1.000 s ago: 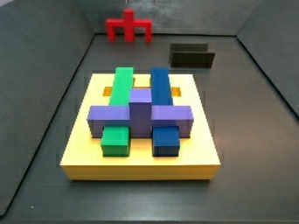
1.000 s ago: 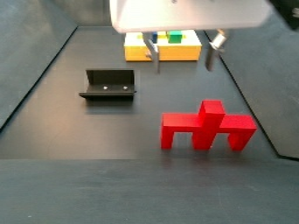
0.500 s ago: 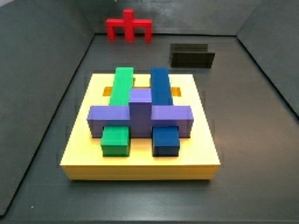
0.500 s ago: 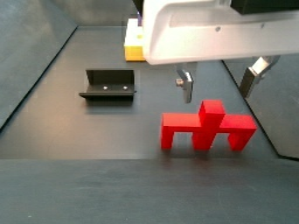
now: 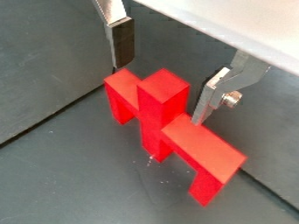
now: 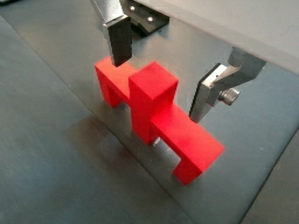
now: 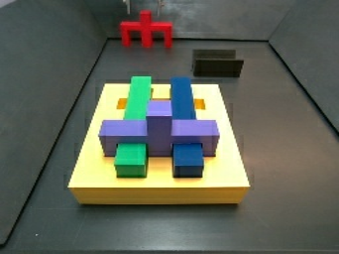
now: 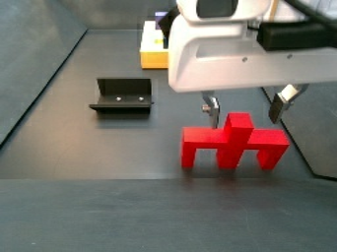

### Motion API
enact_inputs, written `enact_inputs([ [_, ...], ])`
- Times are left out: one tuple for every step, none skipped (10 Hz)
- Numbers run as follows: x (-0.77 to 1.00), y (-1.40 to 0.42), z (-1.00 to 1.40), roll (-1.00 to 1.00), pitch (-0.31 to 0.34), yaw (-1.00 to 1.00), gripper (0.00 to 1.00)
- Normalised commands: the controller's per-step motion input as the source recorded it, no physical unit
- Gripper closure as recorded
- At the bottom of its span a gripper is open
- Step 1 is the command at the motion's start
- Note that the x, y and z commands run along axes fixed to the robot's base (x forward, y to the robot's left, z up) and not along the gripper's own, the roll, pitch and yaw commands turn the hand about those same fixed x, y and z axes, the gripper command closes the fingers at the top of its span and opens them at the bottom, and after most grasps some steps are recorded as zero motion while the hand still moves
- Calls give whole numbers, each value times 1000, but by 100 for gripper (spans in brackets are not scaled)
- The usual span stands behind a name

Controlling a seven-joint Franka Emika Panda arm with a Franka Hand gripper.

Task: Pick up the red object. Move up. Move to above the board. Insert the red object.
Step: Pick up the red object.

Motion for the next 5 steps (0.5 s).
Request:
enact_inputs([
  [-23,0,-171,363,80,-157,0],
  [0,0,-120,379,114,-189,0],
  [0,0,-83,376,134,-217,0],
  [0,0,-91,357,149,-214,0],
  [0,0,-154,353,127,-120,0],
])
